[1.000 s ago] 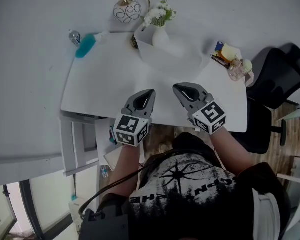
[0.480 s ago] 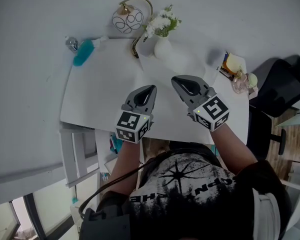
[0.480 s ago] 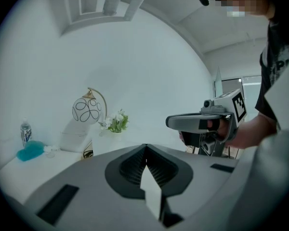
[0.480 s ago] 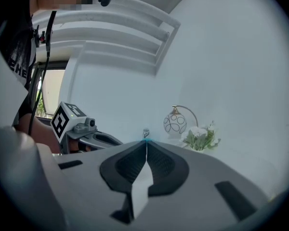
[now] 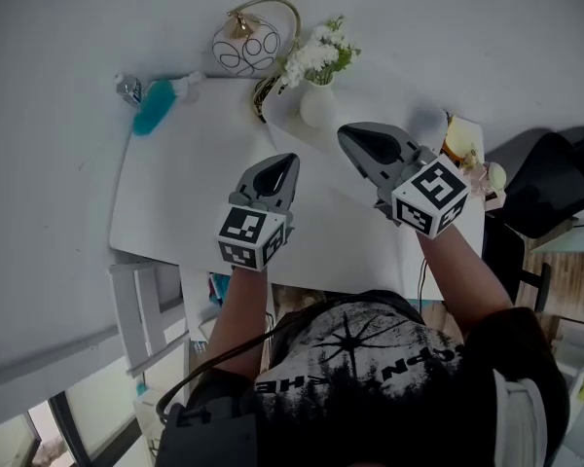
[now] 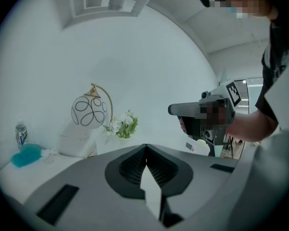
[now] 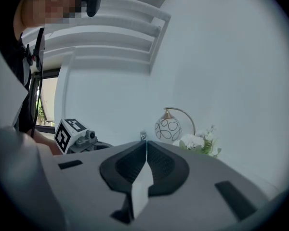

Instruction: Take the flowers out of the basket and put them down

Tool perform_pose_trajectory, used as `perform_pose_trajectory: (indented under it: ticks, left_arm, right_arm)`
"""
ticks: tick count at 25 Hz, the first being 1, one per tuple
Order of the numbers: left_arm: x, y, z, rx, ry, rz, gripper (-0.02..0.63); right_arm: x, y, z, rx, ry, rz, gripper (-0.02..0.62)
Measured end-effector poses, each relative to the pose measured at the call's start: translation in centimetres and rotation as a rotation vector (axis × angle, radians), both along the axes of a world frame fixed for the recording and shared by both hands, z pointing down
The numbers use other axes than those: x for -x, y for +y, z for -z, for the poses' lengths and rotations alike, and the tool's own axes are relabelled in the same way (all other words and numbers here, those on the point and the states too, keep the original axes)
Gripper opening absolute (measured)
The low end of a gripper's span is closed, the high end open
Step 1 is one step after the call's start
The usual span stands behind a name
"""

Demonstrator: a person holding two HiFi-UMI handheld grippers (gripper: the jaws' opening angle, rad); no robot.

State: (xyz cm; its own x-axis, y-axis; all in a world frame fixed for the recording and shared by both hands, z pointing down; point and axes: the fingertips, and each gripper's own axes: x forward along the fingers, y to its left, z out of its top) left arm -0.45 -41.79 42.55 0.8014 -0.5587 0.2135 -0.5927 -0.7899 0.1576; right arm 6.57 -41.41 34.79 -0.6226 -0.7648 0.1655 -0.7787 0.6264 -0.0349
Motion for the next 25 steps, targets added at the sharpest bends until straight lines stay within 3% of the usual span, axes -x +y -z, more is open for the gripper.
perform_pose_trajectory:
  ticks: [11,19,25]
  left_arm:
    - [-1.1,-3.4,-0.9,0.025,0.002,-0.003,0.011]
    - [-1.2,-5.2,-1.7,0.046,0.008,0.006,0.011]
    - [-1.0,-6.8,-2.1,0.048,0.014,0.021,0.011]
  right_arm:
    - [-3.7,-8.5,-5.8,0.123,0.125,-0.063,0.023]
    - [-5.4,-13.9,-13.3,0.243,0.205,-0.131,0.237]
    - [-5.1,-17.5,-17.1,0.237,0.252,-0.120,0.281]
